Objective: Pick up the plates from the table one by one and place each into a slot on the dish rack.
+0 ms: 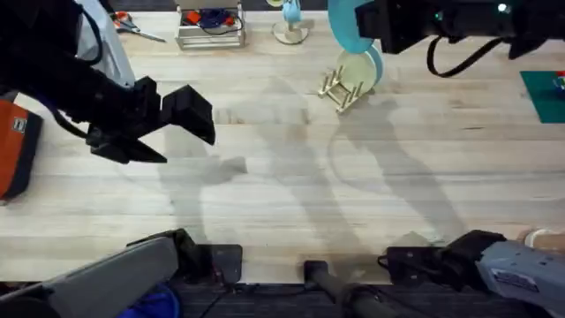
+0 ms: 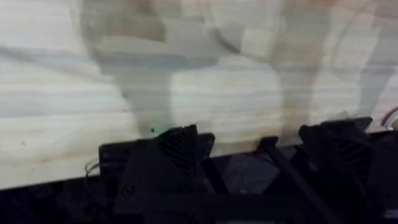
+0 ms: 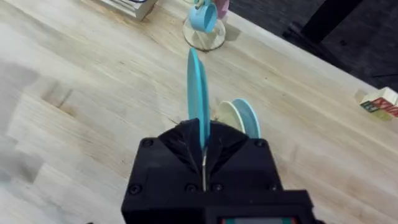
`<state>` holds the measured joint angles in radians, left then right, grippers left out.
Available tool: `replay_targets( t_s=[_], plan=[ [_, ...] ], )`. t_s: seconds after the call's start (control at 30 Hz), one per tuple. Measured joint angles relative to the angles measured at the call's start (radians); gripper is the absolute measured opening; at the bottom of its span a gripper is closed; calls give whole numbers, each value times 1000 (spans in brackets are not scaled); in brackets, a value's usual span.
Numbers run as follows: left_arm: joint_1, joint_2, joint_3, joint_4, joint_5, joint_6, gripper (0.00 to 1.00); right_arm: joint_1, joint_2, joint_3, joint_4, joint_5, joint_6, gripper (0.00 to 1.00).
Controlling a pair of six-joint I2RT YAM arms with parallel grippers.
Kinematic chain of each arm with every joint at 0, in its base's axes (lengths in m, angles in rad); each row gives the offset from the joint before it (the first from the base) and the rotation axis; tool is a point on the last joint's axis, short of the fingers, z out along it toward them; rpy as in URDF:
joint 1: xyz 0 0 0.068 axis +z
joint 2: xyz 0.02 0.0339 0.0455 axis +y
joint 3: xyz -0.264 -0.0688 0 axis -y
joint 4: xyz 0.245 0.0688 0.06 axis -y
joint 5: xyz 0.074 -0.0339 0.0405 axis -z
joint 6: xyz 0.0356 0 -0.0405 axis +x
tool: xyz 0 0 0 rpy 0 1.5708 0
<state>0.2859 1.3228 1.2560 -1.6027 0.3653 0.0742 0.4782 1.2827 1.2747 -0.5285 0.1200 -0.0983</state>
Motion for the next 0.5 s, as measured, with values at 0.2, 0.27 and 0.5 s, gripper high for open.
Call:
replay_targets(
  t_s=[0.2,0.27,0.5],
  plan=[
    [0,0,0,-54,0,0,994,0,0,0,-27,31,82,30],
    [0,0,0,-58,0,0,995,0,0,0,-37,50,105,30],
    [0,0,0,-58,0,0,994,-2,0,0,-53,76,144,30]
  ],
)
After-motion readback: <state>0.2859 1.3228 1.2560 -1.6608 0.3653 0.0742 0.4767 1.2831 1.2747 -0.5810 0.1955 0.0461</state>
